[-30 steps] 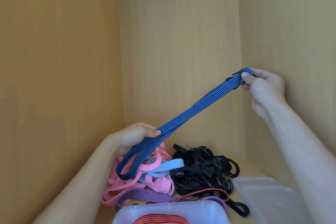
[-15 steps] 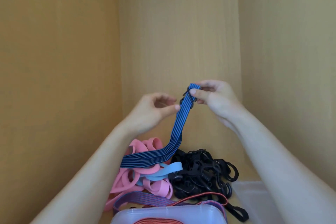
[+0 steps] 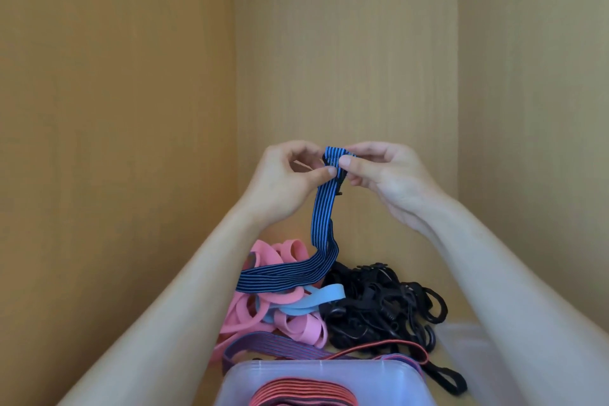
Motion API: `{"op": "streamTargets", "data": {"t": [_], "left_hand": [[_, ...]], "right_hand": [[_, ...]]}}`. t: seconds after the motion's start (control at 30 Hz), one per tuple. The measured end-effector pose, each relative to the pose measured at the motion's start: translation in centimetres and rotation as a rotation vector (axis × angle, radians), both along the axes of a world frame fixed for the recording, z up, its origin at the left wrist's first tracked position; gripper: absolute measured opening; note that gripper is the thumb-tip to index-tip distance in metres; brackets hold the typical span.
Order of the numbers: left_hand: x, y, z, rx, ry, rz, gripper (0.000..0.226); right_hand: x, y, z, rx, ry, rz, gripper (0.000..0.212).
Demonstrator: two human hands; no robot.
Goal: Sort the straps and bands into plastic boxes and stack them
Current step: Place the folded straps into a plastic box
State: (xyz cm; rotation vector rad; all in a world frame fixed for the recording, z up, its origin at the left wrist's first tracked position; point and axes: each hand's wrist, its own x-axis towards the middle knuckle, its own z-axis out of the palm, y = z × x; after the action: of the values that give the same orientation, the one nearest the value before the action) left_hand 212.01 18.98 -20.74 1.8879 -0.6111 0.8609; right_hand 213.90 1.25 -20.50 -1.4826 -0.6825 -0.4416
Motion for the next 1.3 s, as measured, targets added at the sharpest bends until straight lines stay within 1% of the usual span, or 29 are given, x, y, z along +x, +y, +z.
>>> {"op": "streamTargets", "data": {"t": [0.07, 0.2, 0.27, 0.4, 0.53, 0.67, 0.8, 0.93, 1.03, 1.17, 1.3], "left_hand": [[0.0, 0.0, 0.1, -0.105, 0.011, -0.023, 0.007], [0.1, 0.6, 0.5, -0.332, 0.011, -0.018, 0.011], [0.3, 0.8, 0.6, -0.368, 0.002, 0.017, 0.015], [0.4, 0.1, 0.2, -0.305, 0.030, 0.015, 0.021], [0.1, 0.0, 0.4, -0.277, 0.062, -0.091, 0.020], [-0.3, 0.0, 0.4, -0.253, 0.098, -0.197, 0.012], [-0.5, -0.2, 0.4, -0.220, 0.156, -0.270, 0.017], [-0.3, -0.4, 0.2, -0.192, 0.130, -0.199, 0.025], [-0.2, -0.4, 0.2, -0.186, 0.102, -0.160, 0.019], [0.0, -0.1, 0.2, -0.165, 0.112, -0.170, 0.012], [0.2, -0.1, 0.0, -0.116, 0.117, -0.192, 0.010]], "right_hand": [[-0.1, -0.2, 0.1, 0.011, -0.035, 0.001, 0.013], [-0.1, -0.9, 0.4, 0.055, -0.074, -0.125, 0.016], [-0.1, -1.3, 0.6, 0.077, -0.068, -0.144, 0.014], [-0.9, -0.7, 0.9, 0.024, -0.127, -0.090, 0.013], [-1.2, 0.5, 1.0, -0.079, -0.226, -0.202, 0.013], [-1.0, 0.8, 0.7, -0.068, -0.262, -0.297, 0.017], [-0.8, 0.8, 0.4, -0.062, -0.290, -0.340, 0.017], [-0.9, 0.9, 0.5, -0.059, -0.293, -0.334, 0.016], [-0.8, 1.4, 0.3, -0.052, -0.294, -0.319, 0.018], [-0.6, 1.4, 0.2, -0.045, -0.304, -0.328, 0.018], [-0.5, 0.9, 0.2, -0.109, -0.282, -0.305, 0.020]]}}
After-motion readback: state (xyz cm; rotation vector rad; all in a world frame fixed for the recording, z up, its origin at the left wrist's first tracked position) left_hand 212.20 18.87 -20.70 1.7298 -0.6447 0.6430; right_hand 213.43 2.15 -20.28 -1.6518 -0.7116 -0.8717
